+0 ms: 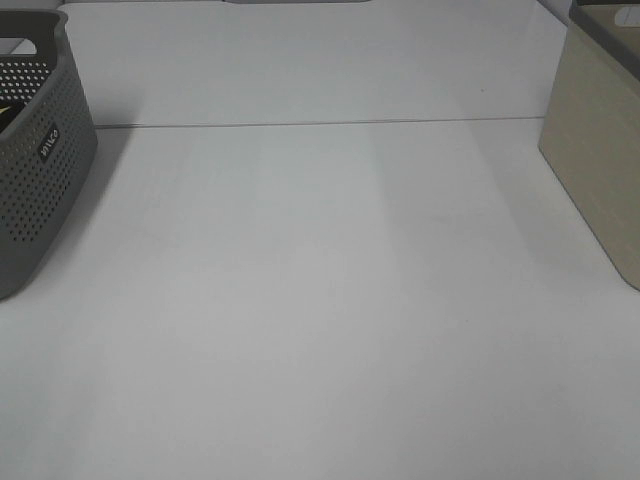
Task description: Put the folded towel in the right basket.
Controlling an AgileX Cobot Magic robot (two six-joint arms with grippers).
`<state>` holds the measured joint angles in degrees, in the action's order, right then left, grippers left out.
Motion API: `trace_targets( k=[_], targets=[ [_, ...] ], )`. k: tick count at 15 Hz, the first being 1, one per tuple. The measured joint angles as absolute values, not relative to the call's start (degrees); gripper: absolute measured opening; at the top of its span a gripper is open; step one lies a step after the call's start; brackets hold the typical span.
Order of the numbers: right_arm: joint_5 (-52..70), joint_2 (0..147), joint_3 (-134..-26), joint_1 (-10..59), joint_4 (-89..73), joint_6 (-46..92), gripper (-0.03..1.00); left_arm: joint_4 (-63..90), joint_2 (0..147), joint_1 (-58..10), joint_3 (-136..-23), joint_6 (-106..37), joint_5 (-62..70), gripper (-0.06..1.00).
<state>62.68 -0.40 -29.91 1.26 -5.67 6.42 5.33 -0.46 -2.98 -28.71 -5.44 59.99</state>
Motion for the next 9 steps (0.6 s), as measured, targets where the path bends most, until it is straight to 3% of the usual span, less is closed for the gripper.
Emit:
trace_targets(
  k=[9],
  targets=[
    [62.68,-0.4,-29.91,1.26,-5.67,6.42,0.8,5.33,-0.46,-2.98,-28.71,-5.44,59.99,0.98]
  ],
)
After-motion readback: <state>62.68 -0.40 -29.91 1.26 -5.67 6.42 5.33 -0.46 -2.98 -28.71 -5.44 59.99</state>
